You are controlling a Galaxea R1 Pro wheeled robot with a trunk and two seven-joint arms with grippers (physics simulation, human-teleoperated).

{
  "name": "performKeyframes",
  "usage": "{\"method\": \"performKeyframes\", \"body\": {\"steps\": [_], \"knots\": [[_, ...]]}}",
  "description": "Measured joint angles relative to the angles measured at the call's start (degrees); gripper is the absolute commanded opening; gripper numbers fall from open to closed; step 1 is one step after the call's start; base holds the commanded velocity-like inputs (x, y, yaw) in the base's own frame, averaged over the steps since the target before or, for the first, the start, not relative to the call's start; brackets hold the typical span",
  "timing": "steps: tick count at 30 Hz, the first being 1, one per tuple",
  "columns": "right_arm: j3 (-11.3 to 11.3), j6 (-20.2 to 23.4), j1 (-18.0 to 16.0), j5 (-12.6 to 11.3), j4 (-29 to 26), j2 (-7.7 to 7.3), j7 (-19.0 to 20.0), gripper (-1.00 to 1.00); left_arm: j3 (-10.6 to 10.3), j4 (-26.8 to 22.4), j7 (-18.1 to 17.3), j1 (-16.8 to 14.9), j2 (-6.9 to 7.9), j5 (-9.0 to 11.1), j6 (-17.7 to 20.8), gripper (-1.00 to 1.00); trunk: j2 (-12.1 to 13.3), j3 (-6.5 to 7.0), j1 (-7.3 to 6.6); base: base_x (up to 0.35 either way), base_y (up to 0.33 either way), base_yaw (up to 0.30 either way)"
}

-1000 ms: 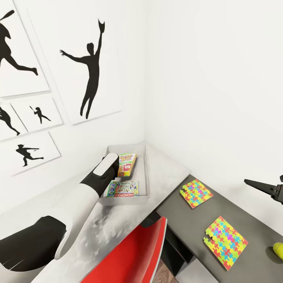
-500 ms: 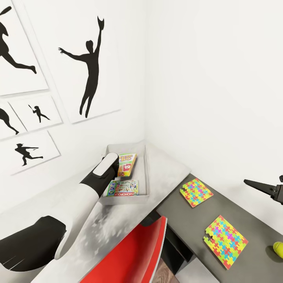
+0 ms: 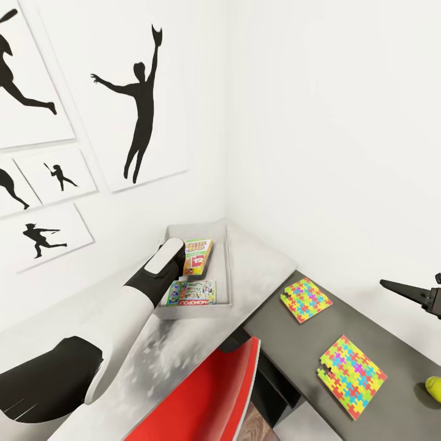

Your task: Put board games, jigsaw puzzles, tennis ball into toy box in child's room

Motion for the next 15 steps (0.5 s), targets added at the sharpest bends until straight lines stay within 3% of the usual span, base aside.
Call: {"method": "performKeyframes", "body": {"steps": [15], "knots": [[0.0,0.0,0.0,0.0,0.0,-0.08,0.0,1.0,0.0,0.0,0.0,0.0,0.22,0.1,0.0,-1.0,0.0,-0.85,0.0,0.0,0.0,0.0]]}}
